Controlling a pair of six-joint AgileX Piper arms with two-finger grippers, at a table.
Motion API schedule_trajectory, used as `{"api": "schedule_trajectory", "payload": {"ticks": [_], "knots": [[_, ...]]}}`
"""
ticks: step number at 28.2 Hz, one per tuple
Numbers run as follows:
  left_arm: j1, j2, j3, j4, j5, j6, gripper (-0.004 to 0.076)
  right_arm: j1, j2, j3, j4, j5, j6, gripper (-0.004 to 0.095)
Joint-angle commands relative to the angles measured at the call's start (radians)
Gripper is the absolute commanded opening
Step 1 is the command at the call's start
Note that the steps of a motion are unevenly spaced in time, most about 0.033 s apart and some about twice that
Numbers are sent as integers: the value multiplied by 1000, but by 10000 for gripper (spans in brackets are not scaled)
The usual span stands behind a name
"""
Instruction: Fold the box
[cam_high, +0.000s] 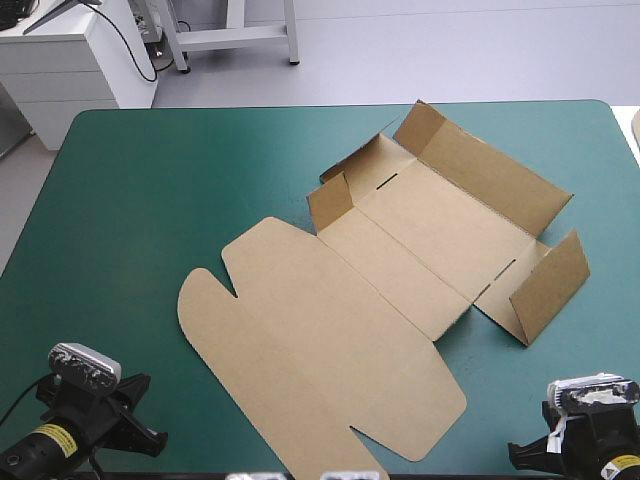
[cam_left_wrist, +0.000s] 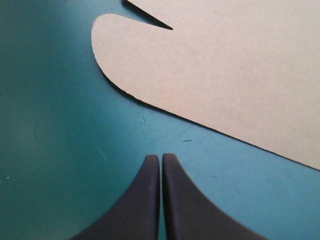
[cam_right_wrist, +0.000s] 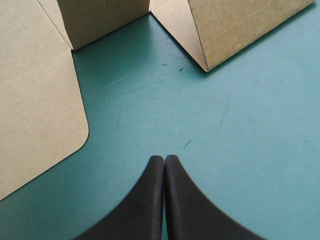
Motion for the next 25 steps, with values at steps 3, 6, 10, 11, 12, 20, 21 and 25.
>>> {"api": "schedule_trajectory", "payload": {"ticks": [3,6,10,11,12,20,21,25], "knots": [[-2,9,-22,-7,-55,-11,-8,3,15,-25,7,-56,-8,-21],[-2,9,-22,-7,-55,-11,-8,3,15,-25,7,-56,-8,-21],[-2,9,-22,-7,-55,-11,-8,3,15,-36,7,-56,-8,-20],[-2,9,-22,-7,-55,-11,-8,3,15,-41,7,-56,-8,-19],[-2,9,-22,-7,-55,-11,-8,3,15,-46,7,-56,-8,-19],[-2,9,-22,-7,-57,-11,-8,3,112,-198,-1,-49,54,-19],[-2,9,-22,-7,-57,-11,-8,3,140,-222,-1,-45,64,-19],[-2,9,-22,-7,-57,-11,-8,3,263,-310,5,-13,123,-19]]}}
